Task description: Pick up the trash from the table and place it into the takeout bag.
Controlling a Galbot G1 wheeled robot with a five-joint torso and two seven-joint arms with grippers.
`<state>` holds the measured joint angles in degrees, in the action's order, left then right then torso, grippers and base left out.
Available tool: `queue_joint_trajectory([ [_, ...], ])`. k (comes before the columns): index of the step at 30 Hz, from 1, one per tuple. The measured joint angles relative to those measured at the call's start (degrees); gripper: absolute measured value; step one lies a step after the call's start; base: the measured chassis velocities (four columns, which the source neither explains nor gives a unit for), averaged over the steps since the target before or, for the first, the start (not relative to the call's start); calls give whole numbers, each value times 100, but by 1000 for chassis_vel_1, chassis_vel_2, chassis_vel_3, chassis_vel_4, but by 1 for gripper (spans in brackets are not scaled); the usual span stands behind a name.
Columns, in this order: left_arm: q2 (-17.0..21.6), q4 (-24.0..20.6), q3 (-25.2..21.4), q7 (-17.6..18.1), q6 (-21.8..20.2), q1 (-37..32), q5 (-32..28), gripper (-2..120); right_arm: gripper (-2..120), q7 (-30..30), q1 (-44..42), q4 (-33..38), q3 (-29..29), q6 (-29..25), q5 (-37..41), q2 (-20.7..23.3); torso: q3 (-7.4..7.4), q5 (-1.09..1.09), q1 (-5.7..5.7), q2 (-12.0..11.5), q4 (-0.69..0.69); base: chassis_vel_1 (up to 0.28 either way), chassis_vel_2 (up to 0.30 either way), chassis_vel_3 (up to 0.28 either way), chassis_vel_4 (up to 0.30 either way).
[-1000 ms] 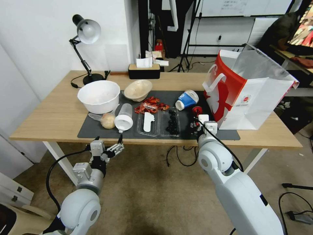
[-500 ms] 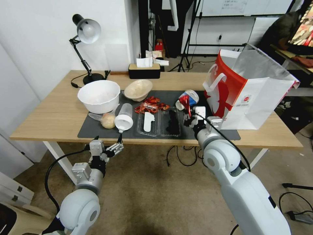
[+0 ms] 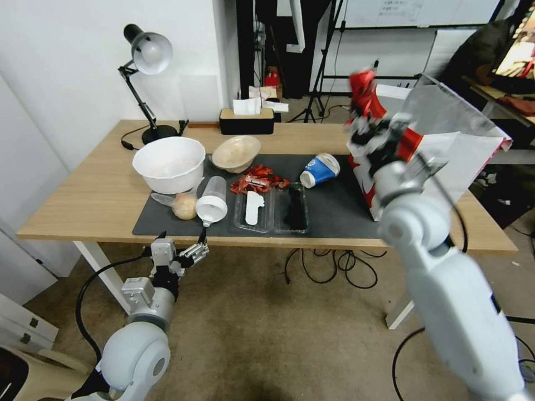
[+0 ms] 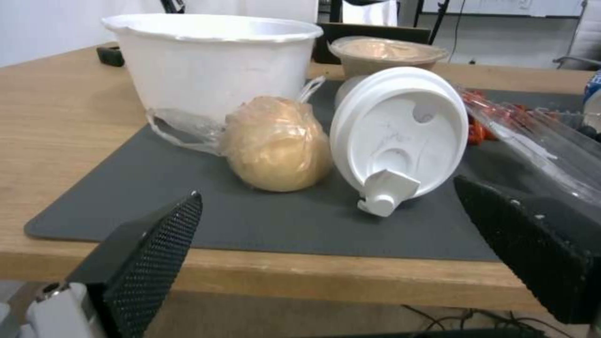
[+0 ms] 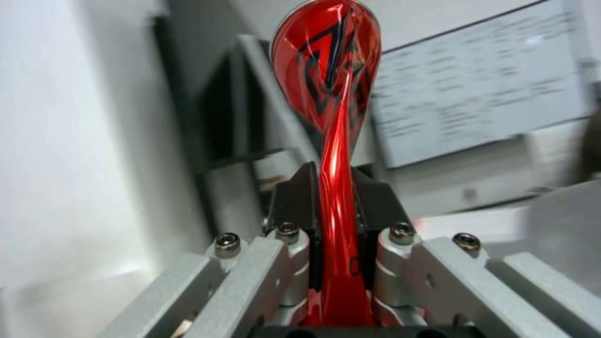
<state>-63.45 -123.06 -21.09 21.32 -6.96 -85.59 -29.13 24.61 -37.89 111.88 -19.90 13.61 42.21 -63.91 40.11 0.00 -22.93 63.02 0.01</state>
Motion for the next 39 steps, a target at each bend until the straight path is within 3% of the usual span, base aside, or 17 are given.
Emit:
queue_joint_trajectory([
  [5,-9,1,-9,0,42,-30,0,100,6,731,272,-282,-81,473,-66,235,0,1,0,0,-2,0,0,0,0],
  [11,-15,4,-6,0,57,-21,1,100,7,888,214,-375,-89,706,-178,253,0,1,0,0,-1,0,0,0,0],
  [23,24,-55,-30,65,22,-29,-20,100,46,796,-47,-301,-112,748,-174,260,0,0,0,1,-1,0,0,0,0],
  [26,22,-70,-20,67,21,-34,-19,100,56,618,-110,-203,-125,719,-130,294,0,-1,1,1,-1,0,0,0,0],
  [28,19,-99,-9,67,18,-39,-16,100,70,261,-224,-11,-132,542,59,347,0,0,2,1,-1,0,0,0,0],
  [29,19,-99,-9,67,18,-39,-16,100,70,261,-224,-11,-132,542,59,347,0,0,2,1,-1,0,0,0,0],
  [31,17,-137,-10,67,17,-51,-13,100,80,-186,-369,194,-131,240,171,375,0,-1,2,1,-1,0,0,0,0],
  [37,41,-198,-48,69,18,-111,-7,100,98,-935,-661,565,-110,-262,226,364,-1,-1,2,1,0,0,0,0,0],
  [39,44,-198,-55,69,17,-118,-4,100,99,-1134,-776,676,-108,-346,230,361,-1,-1,2,1,0,0,0,0,0],
])
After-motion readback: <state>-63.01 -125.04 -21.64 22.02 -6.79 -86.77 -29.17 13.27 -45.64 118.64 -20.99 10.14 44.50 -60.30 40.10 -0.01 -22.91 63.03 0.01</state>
